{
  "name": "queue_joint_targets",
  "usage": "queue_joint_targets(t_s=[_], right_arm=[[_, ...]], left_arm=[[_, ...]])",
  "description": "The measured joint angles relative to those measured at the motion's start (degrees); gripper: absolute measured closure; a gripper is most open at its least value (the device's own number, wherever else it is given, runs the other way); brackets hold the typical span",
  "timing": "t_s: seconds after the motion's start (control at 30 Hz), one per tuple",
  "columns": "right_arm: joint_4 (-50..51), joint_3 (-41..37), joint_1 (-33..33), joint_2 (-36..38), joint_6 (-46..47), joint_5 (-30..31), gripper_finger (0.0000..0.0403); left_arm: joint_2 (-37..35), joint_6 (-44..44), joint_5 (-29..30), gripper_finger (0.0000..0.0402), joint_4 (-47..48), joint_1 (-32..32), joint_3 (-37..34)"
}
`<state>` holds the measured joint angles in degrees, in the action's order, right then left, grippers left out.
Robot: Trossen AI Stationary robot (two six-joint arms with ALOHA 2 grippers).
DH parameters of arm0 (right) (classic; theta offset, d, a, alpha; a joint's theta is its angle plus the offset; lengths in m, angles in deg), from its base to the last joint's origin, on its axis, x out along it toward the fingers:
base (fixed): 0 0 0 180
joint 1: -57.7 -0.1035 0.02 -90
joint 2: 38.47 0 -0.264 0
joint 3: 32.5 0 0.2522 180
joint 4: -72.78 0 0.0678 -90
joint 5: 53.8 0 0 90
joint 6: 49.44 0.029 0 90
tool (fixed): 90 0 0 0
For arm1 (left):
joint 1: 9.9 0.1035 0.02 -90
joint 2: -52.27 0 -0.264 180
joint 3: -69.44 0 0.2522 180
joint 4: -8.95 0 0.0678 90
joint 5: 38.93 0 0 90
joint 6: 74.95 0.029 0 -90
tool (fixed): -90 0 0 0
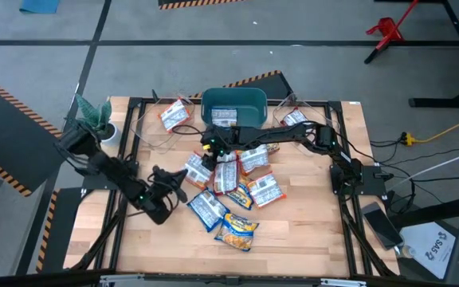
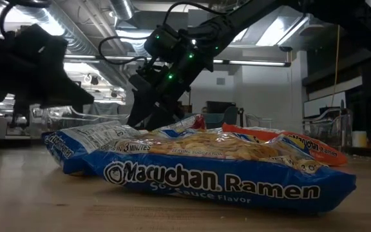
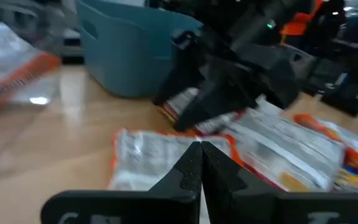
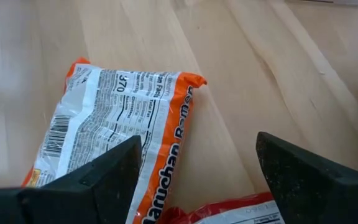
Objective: Sort Maruchan noodles
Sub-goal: Put the orange noodle pack into the left transparent bin
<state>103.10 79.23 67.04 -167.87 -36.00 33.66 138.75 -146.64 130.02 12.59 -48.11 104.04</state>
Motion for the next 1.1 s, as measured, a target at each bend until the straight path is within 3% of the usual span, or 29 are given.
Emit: queue_joint_targets(t_s=[0.13,0.37,0.6,0.77,1.1], right_arm=[[0.0,0.0,0.0,0.0,0.0,0.0,0.0100],[-0.1,0.0,0.0,0.0,0.2,0.0,0.0100],[-0.1,0.0,0.1,0.0,0.2,-0.5,0.0100],[-0.3,0.0,0.1,0.0,0.2,-7.4,0.0099],[-5.6,0.0,0.2,0.0,-0.1,-10.7,0.0099]], left_arm=[[2.2,0.0,-4.2,0.0402,0.1,3.4,-0.7],[10.8,-7.3,-7.4,0.0402,-1.7,4.3,-0.7],[17.9,-14.1,-5.3,0.0402,-4.9,1.9,-0.6],[19.4,-16.9,-4.9,0.0402,-4.9,0.0,-0.5],[19.5,-16.5,-5.3,0.0402,-4.9,-0.9,-0.6]])
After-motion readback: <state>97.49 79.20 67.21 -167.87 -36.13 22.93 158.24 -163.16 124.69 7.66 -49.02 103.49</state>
